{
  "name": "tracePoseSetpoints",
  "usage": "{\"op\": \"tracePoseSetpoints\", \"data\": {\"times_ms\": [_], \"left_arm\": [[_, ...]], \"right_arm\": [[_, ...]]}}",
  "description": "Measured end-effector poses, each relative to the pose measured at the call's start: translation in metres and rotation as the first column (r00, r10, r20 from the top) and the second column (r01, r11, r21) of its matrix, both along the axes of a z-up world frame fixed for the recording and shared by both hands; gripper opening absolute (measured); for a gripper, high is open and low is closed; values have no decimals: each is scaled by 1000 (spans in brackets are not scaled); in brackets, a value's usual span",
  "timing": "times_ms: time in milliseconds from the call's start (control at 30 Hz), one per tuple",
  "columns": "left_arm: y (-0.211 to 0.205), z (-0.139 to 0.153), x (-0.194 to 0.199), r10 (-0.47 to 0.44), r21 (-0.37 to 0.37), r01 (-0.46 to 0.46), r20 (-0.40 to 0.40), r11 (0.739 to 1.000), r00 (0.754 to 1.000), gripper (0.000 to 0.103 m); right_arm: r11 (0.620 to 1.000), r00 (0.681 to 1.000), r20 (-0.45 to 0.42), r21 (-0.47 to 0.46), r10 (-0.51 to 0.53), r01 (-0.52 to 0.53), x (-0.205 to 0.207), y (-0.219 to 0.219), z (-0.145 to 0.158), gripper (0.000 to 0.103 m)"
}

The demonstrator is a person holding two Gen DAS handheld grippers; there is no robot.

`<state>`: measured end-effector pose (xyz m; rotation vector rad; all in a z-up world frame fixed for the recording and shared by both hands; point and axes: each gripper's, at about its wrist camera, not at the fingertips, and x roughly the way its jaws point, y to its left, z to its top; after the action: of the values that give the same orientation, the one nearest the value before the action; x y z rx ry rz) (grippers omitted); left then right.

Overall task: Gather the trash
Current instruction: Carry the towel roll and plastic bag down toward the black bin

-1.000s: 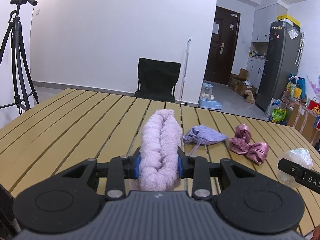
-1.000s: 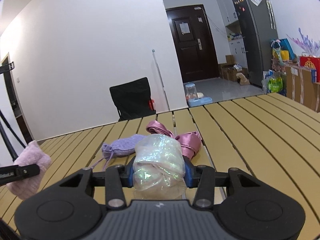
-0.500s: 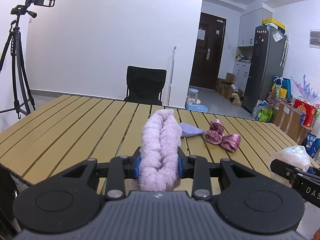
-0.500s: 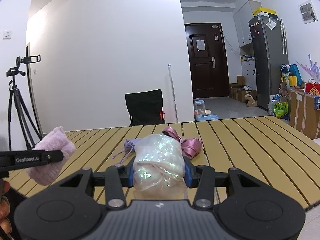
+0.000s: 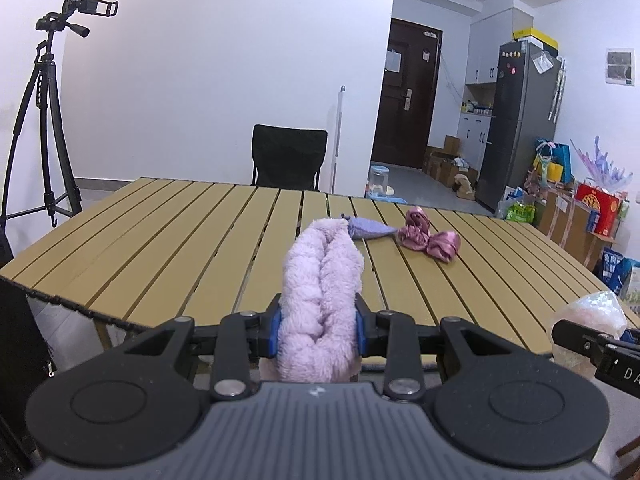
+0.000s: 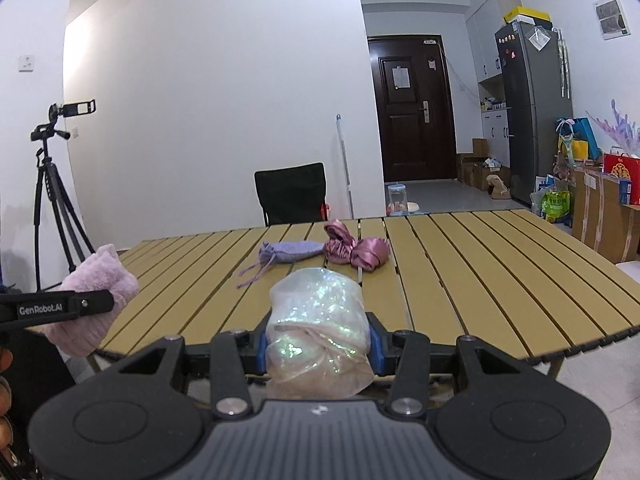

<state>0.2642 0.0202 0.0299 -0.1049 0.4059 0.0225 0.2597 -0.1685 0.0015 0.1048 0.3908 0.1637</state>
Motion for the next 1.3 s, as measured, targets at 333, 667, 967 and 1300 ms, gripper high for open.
{"op": "tracePoseSetpoints", "data": {"times_ms": [333,667,967,1300], "left_arm": [[-4,-21,-29,-36,26,38,-53,999,998,33],[-9,-60,-51,-50,60,60,-147,996,988,33],[-5,-98,-53,-37,88,60,-246,994,969,33],[-8,-144,-40,-21,106,64,-364,992,931,33]], "right_arm": [[999,997,-77,-18,29,-30,-39,6,-23,43],[999,984,-171,-20,44,-48,-56,9,-52,43],[998,963,-265,-23,44,-52,-62,10,-90,43],[999,928,-372,-26,14,-26,-53,3,-136,43]]}}
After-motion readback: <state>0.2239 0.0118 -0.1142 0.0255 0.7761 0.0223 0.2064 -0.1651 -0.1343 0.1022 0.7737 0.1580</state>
